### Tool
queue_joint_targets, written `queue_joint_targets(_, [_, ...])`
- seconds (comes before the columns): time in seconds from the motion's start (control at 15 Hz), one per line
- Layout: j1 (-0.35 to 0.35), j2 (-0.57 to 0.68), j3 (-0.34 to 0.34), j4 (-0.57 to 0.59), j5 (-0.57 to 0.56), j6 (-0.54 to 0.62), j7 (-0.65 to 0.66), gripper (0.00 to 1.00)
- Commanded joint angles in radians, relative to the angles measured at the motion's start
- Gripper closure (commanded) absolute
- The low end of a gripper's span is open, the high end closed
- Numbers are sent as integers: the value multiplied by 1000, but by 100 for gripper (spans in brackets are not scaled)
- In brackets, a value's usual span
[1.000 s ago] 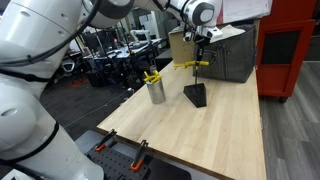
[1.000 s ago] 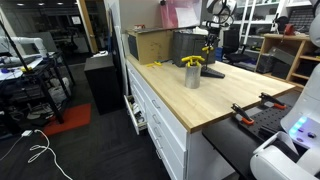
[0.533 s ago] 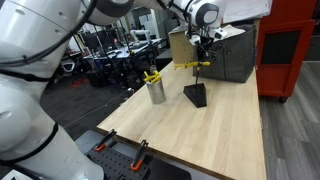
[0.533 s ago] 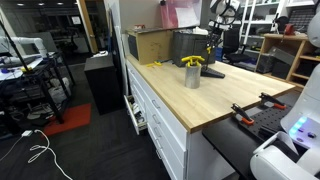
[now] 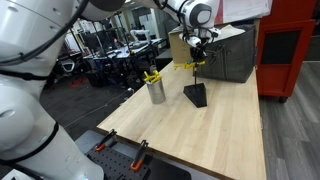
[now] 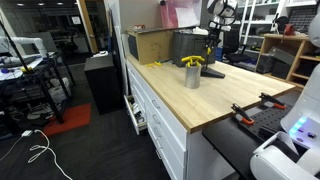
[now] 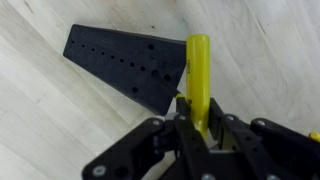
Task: Put one wrench on the black stand.
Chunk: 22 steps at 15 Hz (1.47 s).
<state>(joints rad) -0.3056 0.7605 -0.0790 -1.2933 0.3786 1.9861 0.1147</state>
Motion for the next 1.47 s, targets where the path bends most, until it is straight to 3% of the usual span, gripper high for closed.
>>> queue_joint_targets(0.0, [26, -60, 6, -104, -37, 50, -53, 94])
queue_joint_targets(0.87, [55, -52, -37, -124, -40, -11, 246, 94])
queue_joint_targets(0.93, [55, -52, -37, -122, -38, -16, 260, 52])
queue_joint_targets(1.0, [54, -52, -39, -118, -38, -28, 276, 51])
queue_joint_targets(1.4, [64, -75, -66, -134, -34, -85, 398, 7])
